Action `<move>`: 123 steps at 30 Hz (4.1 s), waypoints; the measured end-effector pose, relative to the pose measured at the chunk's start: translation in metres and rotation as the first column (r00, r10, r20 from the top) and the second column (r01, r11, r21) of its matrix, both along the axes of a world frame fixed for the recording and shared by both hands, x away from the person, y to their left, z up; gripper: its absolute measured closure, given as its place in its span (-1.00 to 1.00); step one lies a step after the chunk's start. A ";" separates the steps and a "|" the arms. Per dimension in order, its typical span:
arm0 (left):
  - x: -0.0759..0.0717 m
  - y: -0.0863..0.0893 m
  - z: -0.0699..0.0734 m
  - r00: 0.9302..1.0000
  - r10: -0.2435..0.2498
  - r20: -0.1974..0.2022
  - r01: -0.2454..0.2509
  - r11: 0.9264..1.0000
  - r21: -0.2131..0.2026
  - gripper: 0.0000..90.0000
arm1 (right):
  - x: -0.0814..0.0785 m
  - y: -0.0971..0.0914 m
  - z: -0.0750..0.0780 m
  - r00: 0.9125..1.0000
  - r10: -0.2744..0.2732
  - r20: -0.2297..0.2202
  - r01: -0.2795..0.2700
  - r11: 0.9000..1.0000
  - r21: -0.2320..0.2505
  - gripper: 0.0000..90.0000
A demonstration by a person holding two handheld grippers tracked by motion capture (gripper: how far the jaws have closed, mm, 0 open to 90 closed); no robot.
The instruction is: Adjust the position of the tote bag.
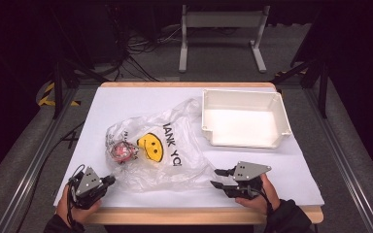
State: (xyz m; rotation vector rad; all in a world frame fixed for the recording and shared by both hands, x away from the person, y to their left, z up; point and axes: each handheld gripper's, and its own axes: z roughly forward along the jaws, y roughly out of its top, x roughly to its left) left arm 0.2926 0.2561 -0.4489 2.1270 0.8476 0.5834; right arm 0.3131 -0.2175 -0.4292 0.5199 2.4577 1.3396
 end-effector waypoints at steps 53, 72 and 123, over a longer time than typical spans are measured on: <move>0.016 0.011 -0.005 0.999 0.036 0.010 -0.036 0.999 0.010 0.89 | 0.062 0.070 0.005 0.995 -0.081 -0.065 0.079 0.996 -0.035 -0.15; 0.024 0.018 -0.004 0.997 0.068 0.022 -0.068 0.998 0.008 0.90 | 0.060 0.065 0.023 0.996 -0.092 -0.004 0.092 0.995 0.032 -0.16; 0.052 0.038 -0.005 0.996 0.081 -0.026 -0.082 0.995 -0.058 0.92 | 0.090 0.118 0.001 0.995 -0.072 0.074 0.080 0.991 -0.103 -0.43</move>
